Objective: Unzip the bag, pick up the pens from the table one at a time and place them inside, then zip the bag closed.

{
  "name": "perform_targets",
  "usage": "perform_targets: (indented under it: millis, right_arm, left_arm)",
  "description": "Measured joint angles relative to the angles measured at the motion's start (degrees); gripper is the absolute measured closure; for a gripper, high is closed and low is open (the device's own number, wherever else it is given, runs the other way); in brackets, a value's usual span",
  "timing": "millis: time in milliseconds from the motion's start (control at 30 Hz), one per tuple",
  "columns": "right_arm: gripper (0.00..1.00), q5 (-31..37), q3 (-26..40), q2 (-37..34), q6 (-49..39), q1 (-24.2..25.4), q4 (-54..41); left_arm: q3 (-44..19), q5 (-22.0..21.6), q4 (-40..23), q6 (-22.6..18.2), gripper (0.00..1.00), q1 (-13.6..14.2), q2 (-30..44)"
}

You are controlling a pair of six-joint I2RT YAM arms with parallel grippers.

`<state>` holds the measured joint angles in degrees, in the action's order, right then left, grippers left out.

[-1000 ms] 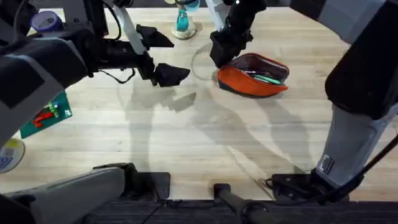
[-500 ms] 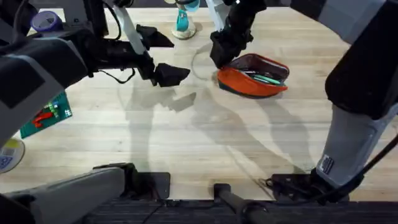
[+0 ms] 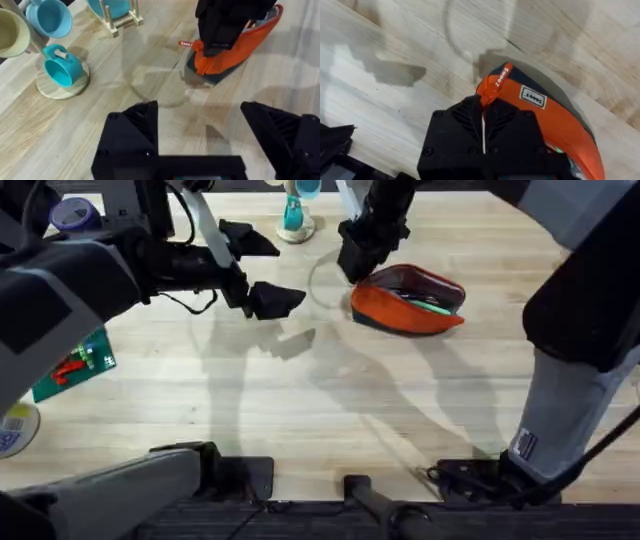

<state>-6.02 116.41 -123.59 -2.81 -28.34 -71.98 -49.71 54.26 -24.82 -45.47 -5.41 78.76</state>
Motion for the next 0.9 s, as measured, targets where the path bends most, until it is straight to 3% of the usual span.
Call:
perform_targets:
  millis: [900]
  right_arm:
    - [0.968, 0.50, 5.05, 0.22, -0.22, 0.02, -3.94]
  left_arm:
    - [0.00, 0.00, 0.00, 0.00, 0.008, 0.00, 0.00]
